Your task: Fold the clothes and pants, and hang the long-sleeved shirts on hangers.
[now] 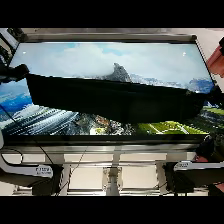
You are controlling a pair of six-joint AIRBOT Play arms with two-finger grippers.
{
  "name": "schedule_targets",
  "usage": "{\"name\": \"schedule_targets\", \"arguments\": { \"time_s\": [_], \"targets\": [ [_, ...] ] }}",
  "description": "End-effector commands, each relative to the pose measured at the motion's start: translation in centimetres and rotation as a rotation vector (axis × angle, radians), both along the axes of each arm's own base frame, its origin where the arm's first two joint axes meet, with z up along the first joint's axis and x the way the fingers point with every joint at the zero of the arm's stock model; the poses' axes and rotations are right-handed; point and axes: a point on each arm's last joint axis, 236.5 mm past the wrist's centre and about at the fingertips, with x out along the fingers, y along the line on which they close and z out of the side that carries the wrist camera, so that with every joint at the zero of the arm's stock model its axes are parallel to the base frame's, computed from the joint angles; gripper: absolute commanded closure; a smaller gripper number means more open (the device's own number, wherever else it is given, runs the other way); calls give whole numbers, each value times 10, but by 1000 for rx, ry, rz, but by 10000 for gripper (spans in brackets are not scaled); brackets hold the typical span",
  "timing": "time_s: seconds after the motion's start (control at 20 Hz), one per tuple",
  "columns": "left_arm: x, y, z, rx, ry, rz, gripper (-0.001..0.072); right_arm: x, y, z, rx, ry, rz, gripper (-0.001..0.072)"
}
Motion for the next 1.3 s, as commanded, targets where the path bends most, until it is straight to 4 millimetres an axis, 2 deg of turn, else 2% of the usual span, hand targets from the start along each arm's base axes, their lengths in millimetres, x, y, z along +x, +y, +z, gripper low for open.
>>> {"name": "schedule_targets", "arguments": {
  "time_s": [0.0,0.15,0.35,0.65,0.7,0.75,0.8,0.9,0.95,1.0,1.05,1.15,1.25],
  "targets": [
    [37,-7,-14,-67,-81,58,684,38,-9,-11,-47,-54,-92,699],
    [51,-13,-29,-142,-110,80,683,55,-20,-18,-58,-75,-185,699],
    [60,-14,-47,-151,-106,86,683,60,-32,-30,-55,-76,-247,699],
    [76,-28,-60,-133,-128,61,675,70,-12,-56,-31,-37,-207,697],
    [78,-29,-61,-133,-130,61,604,72,-12,-57,-33,-39,-208,660],
    [79,-29,-63,-133,-133,62,461,73,-13,-57,-37,-42,-210,592],
    [79,-29,-63,-133,-132,62,391,73,-14,-56,-41,-47,-215,531],
    [79,-29,-63,-132,-132,61,386,75,-16,-54,-48,-53,-218,482],
    [78,-29,-63,-134,-128,60,342,76,-17,-51,-51,-60,-216,384],
    [76,-31,-64,-137,-118,56,342,80,-18,-43,-56,-72,-210,341],
    [73,-32,-67,-138,-95,48,337,84,-19,-33,-60,-86,-197,330],
    [57,-31,-78,-130,-11,29,214,93,-18,-2,-67,-119,-153,330],
    [31,-23,-95,-128,110,21,209,97,-11,29,-65,-135,-86,331]
  ]
}}
